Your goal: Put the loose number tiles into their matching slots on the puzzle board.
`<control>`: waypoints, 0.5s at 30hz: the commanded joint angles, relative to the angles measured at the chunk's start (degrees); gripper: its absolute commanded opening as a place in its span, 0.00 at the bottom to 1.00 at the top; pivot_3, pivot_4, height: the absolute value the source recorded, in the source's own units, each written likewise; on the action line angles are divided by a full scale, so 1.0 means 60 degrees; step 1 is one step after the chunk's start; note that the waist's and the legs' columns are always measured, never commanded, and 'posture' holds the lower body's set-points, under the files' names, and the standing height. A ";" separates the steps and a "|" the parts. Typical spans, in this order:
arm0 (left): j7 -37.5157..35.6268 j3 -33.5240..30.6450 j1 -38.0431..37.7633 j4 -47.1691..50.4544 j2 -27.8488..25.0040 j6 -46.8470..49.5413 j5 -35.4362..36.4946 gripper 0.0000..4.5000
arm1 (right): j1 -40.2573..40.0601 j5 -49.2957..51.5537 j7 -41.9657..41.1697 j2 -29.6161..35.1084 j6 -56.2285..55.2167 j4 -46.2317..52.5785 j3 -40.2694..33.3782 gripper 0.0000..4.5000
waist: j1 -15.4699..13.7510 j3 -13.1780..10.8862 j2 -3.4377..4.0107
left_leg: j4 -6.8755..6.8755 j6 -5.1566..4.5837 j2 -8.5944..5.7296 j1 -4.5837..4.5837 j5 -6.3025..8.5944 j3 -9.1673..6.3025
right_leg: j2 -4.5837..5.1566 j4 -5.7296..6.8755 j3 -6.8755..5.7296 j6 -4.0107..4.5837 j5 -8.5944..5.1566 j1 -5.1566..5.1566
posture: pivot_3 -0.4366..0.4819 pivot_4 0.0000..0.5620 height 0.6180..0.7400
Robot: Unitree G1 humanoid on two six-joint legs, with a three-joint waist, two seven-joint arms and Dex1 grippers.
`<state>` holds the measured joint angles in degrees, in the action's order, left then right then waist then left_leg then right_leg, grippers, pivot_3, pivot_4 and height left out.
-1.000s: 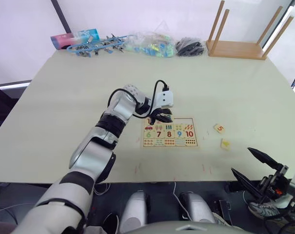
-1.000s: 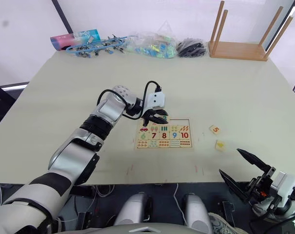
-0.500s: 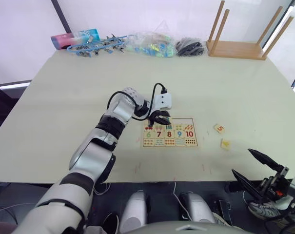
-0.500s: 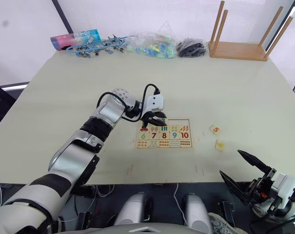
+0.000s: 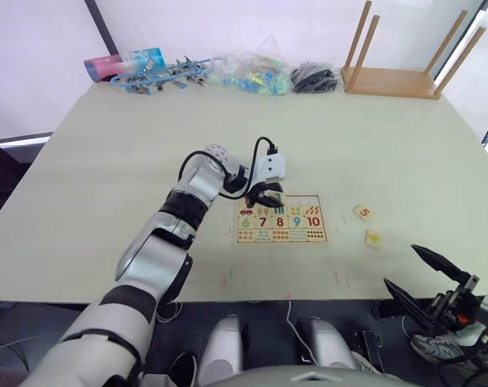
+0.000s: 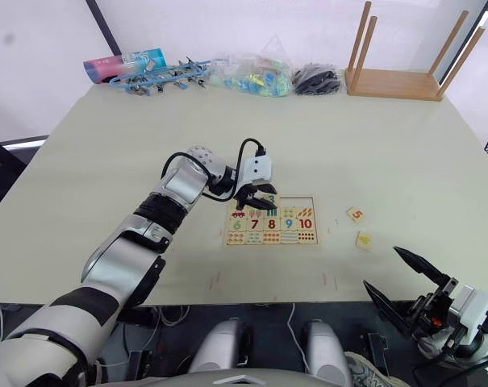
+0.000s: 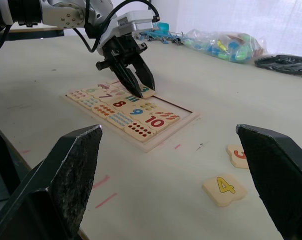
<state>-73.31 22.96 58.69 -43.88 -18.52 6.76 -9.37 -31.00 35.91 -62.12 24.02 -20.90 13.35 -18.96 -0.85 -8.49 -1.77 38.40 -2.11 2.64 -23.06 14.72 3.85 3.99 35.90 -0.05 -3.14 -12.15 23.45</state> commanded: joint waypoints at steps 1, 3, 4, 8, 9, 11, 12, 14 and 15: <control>0.0051 -0.0148 0.0251 -0.0033 0.0035 -0.0174 0.0068 0.96 | -0.0051 0.0052 -0.0003 0.0011 -0.0181 0.0253 -0.0152 1.00 | -0.0001 0.0000 0.0000 | 0.0000 0.0000 0.0000 0.0000 0.0000 0.0000 | 0.0000 0.0000 0.0000 0.0000 0.0000 0.0000 | 0.48 0.27 1.00; 0.0034 -0.0175 0.0265 -0.0039 0.0044 -0.0164 0.0105 0.99 | -0.0054 0.0051 -0.0016 0.0000 -0.0197 0.0226 -0.0149 1.00 | 0.0000 0.0000 0.0000 | 0.0000 0.0000 0.0000 0.0000 0.0000 0.0000 | 0.0000 0.0000 0.0000 0.0000 0.0000 0.0000 | 0.48 0.27 1.00; 0.0016 -0.0193 0.0271 -0.0032 0.0046 -0.0142 0.0130 0.99 | -0.0056 0.0051 -0.0020 -0.0004 -0.0202 0.0219 -0.0148 1.00 | 0.0001 0.0000 0.0000 | 0.0000 0.0000 0.0000 0.0000 0.0000 0.0000 | 0.0000 0.0000 0.0000 0.0000 0.0000 0.0000 | 0.48 0.27 1.00; -0.0098 -0.0274 0.0349 -0.0040 0.0014 -0.0054 0.0227 0.99 | -0.0046 0.0052 -0.0024 -0.0004 -0.0213 0.0190 -0.0147 1.00 | 0.0000 0.0000 0.0000 | 0.0000 0.0000 0.0000 0.0000 0.0000 0.0001 | 0.0000 0.0000 0.0000 0.0000 0.0000 0.0000 | 0.48 0.27 1.00; -0.0091 -0.0295 0.0389 -0.0079 0.0006 -0.0056 0.0239 0.99 | -0.0045 0.0053 -0.0027 -0.0004 -0.0220 0.0182 -0.0145 1.00 | 0.0000 0.0000 0.0000 | 0.0000 0.0000 0.0000 0.0000 0.0000 0.0000 | 0.0000 0.0000 0.0000 0.0000 0.0000 0.0000 | 0.48 0.27 1.00; -0.0048 -0.0419 0.0527 -0.0240 0.0027 -0.0039 0.0329 0.99 | -0.0048 0.0048 -0.0032 -0.0009 -0.0241 0.0157 -0.0141 1.00 | -0.0001 0.0000 0.0000 | 0.0000 0.0000 0.0000 0.0000 0.0000 0.0000 | 0.0000 0.0000 0.0000 0.0000 0.0000 0.0000 | 0.48 0.27 1.00; -0.0019 -0.0514 0.0624 -0.0364 0.0058 -0.0037 0.0403 0.99 | -0.0049 0.0045 -0.0037 -0.0014 -0.0253 0.0144 -0.0137 1.00 | 0.0000 0.0000 0.0000 | 0.0000 0.0000 0.0000 0.0000 0.0000 0.0000 | 0.0000 0.0000 0.0000 0.0000 0.0000 0.0000 | 0.48 0.27 1.00; 0.0071 -0.0683 0.0851 -0.0700 0.0117 -0.0025 0.0481 0.99 | -0.0049 0.0044 -0.0041 -0.0022 -0.0269 0.0132 -0.0132 1.00 | -0.0001 0.0000 0.0000 | 0.0000 0.0000 -0.0001 -0.0001 0.0000 -0.0001 | 0.0000 0.0000 0.0000 0.0000 0.0000 0.0000 | 0.48 0.27 1.00; 0.0118 -0.0748 0.0958 -0.0884 0.0138 -0.0058 0.0487 0.99 | -0.0050 0.0046 -0.0042 -0.0025 -0.0273 0.0130 -0.0129 1.00 | -0.0003 0.0000 0.0000 | 0.0000 0.0000 -0.0001 0.0000 0.0000 0.0000 | 0.0000 0.0000 0.0000 0.0000 0.0000 0.0000 | 0.48 0.27 1.00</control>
<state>-73.25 20.31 62.09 -48.50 -18.10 6.94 -7.58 -31.00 35.86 -62.23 23.98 -21.45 13.18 -18.94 -0.87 -8.49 -1.77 38.40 -2.11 2.63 -23.06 14.72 3.84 3.99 35.90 -0.06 -3.15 -12.15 23.45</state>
